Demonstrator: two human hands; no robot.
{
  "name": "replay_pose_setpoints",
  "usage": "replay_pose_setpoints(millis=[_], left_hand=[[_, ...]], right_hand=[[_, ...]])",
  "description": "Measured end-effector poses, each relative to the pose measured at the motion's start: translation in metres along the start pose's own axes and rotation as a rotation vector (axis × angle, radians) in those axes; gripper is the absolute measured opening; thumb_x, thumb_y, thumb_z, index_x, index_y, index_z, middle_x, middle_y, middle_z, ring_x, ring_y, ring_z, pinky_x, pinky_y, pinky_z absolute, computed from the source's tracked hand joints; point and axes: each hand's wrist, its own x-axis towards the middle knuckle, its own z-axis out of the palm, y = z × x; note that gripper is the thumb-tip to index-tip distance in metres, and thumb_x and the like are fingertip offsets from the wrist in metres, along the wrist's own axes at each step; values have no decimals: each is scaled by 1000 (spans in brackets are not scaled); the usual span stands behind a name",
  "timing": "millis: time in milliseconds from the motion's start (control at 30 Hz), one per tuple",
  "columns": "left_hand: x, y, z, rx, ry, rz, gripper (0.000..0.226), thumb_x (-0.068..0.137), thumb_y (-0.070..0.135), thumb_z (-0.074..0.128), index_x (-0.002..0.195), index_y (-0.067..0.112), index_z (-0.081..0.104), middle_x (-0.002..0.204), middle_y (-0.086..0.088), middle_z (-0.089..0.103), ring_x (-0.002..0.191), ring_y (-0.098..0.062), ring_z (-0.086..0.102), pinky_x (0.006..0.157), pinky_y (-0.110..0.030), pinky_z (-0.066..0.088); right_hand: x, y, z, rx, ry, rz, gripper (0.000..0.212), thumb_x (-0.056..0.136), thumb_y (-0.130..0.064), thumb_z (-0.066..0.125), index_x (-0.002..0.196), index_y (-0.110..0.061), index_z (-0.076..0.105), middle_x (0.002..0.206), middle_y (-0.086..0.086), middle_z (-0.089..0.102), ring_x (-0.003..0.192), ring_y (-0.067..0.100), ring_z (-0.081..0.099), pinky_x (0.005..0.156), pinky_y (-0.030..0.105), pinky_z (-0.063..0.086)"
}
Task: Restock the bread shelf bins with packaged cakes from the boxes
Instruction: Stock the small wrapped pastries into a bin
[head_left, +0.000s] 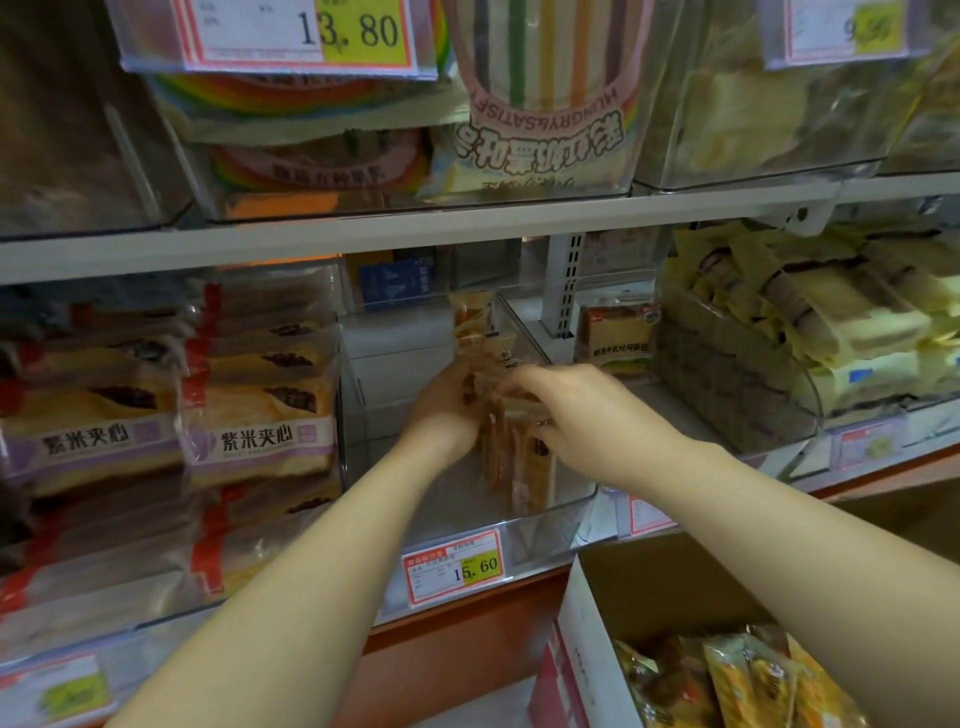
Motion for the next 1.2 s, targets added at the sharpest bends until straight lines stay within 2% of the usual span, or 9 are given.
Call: replay_pose_setpoints(millis=[167, 433, 567, 700, 800, 867, 967, 1067, 1200], left_hand=[[3, 3, 1, 84, 12, 46, 23, 94, 15, 55, 114, 26, 56, 113, 3, 58, 106, -19, 56, 98, -38, 46], [-8, 3, -3, -119, 126, -52, 22, 87, 17, 67, 89, 34, 55, 99, 4, 63, 103, -24, 60, 94, -51, 49], [-26, 9, -7, -117, 16, -88, 38, 93, 5, 55, 76, 37, 44, 83, 16, 49, 91, -16, 54, 100, -49, 45], [-38, 18, -6, -86, -99, -42, 37, 91, 5, 58, 96, 41, 47, 86, 21, 45, 81, 0, 50, 95, -35, 46], [-38, 17, -3, 36, 2, -6, 35, 92, 15, 58, 122, 32, 47, 99, 17, 48, 97, -3, 51, 79, -17, 40], [-40, 13, -1, 84, 127, 62, 34, 91, 18, 58, 121, 31, 49, 115, 10, 53, 107, -6, 52, 71, -8, 34], [-50, 16, 5, 143, 258, 279, 34, 91, 12, 56, 118, 32, 52, 115, 8, 55, 103, -4, 53, 79, -11, 40], [-64, 23, 19, 229, 199, 523, 29, 90, 5, 54, 109, 26, 60, 104, 12, 56, 94, 0, 53, 81, -13, 44], [-80, 23, 57, 307, 35, 678, 26, 85, 5, 50, 102, 18, 65, 95, 14, 53, 83, 4, 47, 75, -16, 41]], right_hand=[[1, 1, -1, 47, -60, -130, 56, 83, 9, 55, 126, -26, 53, 130, -4, 52, 120, 18, 50, 97, 37, 47], [12, 16, 8, 48, -30, -116, 57, 87, 8, 50, 131, -27, 51, 134, 2, 51, 121, 20, 49, 99, 35, 46], [10, 22, 9, 32, 30, -77, 54, 87, 6, 51, 131, -26, 54, 137, -1, 50, 128, 18, 42, 104, 31, 37], [4, 23, 10, 39, 89, -95, 54, 84, 1, 59, 131, -26, 54, 136, -2, 50, 129, 19, 42, 107, 39, 37], [-6, 24, 8, 67, 157, -99, 49, 83, -3, 64, 127, -23, 57, 132, -2, 53, 125, 18, 46, 104, 39, 42], [-16, 26, 5, 71, 256, -109, 40, 82, -5, 67, 120, -19, 62, 123, -1, 59, 116, 19, 53, 98, 39, 47], [-42, 31, 1, 97, 387, -146, 25, 82, -4, 67, 105, -13, 68, 103, 1, 66, 99, 18, 60, 86, 35, 52], [-79, 42, 0, 92, 400, -129, 15, 83, -7, 65, 96, -11, 69, 90, -1, 66, 85, 12, 61, 75, 27, 53], [-131, 68, 7, 30, 335, -21, 11, 82, -7, 70, 90, -13, 69, 81, -5, 64, 72, 8, 57, 66, 22, 49]])
